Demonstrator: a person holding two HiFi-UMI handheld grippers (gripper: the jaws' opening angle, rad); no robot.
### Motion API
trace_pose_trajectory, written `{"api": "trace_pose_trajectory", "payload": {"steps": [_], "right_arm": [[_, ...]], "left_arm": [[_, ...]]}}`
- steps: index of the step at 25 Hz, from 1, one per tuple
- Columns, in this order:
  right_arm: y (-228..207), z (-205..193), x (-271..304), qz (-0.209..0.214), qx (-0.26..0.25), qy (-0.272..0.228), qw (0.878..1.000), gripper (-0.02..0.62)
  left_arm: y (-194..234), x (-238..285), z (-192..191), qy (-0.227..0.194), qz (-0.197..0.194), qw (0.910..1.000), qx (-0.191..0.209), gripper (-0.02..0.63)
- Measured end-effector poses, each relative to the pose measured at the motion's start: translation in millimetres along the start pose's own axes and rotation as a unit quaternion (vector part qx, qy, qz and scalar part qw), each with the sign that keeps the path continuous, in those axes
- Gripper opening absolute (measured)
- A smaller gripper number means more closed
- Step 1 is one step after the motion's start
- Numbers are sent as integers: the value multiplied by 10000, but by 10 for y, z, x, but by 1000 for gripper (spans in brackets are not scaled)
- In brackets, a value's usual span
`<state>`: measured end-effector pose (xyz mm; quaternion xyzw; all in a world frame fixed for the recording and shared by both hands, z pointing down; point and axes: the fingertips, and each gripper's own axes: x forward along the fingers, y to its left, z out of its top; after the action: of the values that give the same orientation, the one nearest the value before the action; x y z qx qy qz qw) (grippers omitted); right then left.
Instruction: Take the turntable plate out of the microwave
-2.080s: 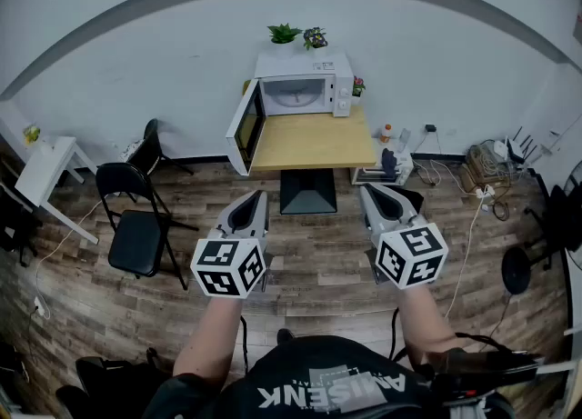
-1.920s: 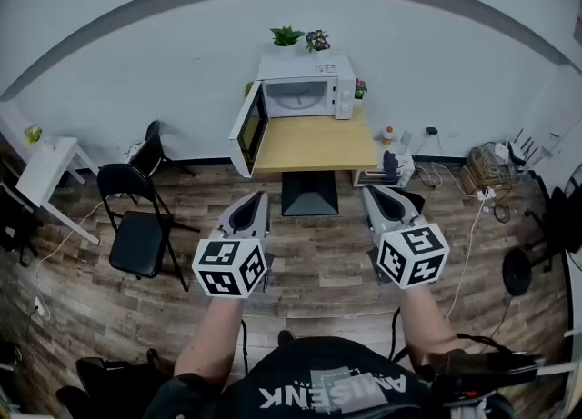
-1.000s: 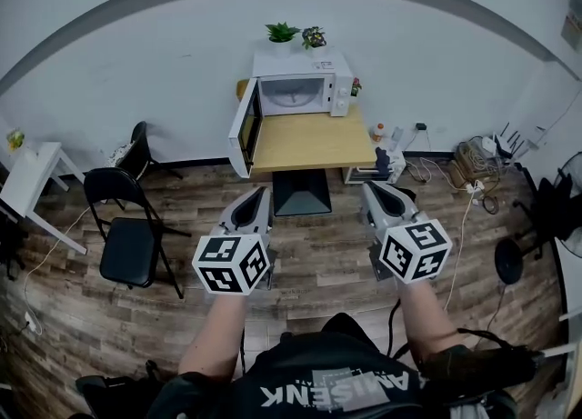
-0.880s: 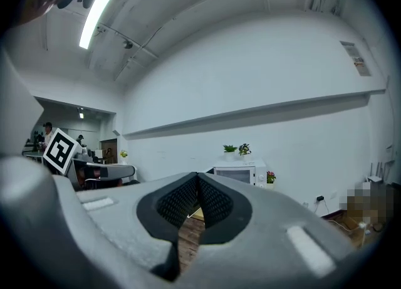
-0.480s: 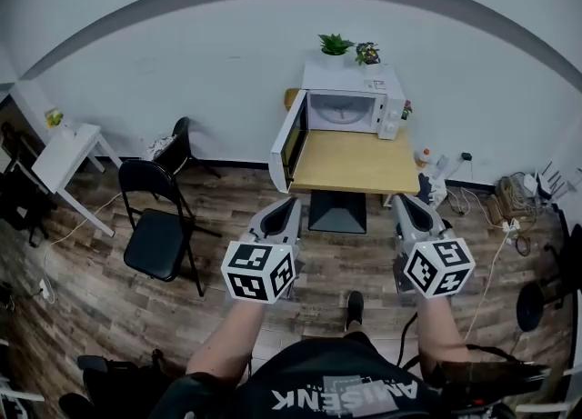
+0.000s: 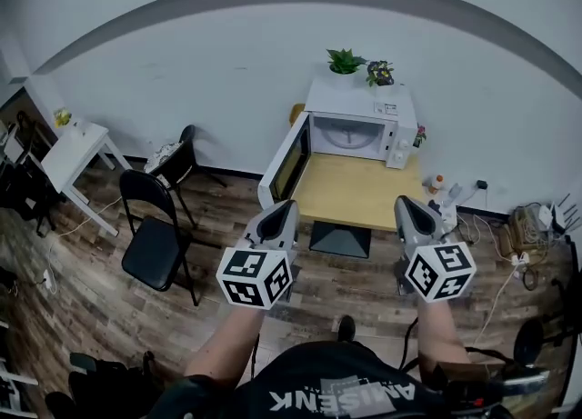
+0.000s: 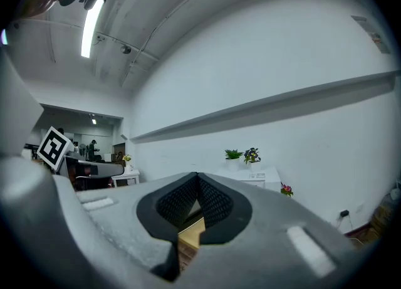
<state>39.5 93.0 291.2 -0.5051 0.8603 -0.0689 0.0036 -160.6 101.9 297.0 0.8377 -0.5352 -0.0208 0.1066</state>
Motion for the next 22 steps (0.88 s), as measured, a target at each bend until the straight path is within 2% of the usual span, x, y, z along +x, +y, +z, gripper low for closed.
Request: {"api": "trace_pose_trajectory", "payload": {"steps": [7,10,16,22], "right_arm": [[-501,66,367,439,2,-49,9990,5],[-813,74,488,321,7,10,9995,5],[-1250,-3,636,475,151,160,9986,5],[-1590,31,777,537,23,186,9984,5]], "left_arm": [[-100,637,22,137,200,9997,107,2],[-170,912,18,196,259,9994,138,2],[-274,1380,-81,307,225,9987,-335,2],[-413,1766,-102,338,331,9988,-101,2]]}}
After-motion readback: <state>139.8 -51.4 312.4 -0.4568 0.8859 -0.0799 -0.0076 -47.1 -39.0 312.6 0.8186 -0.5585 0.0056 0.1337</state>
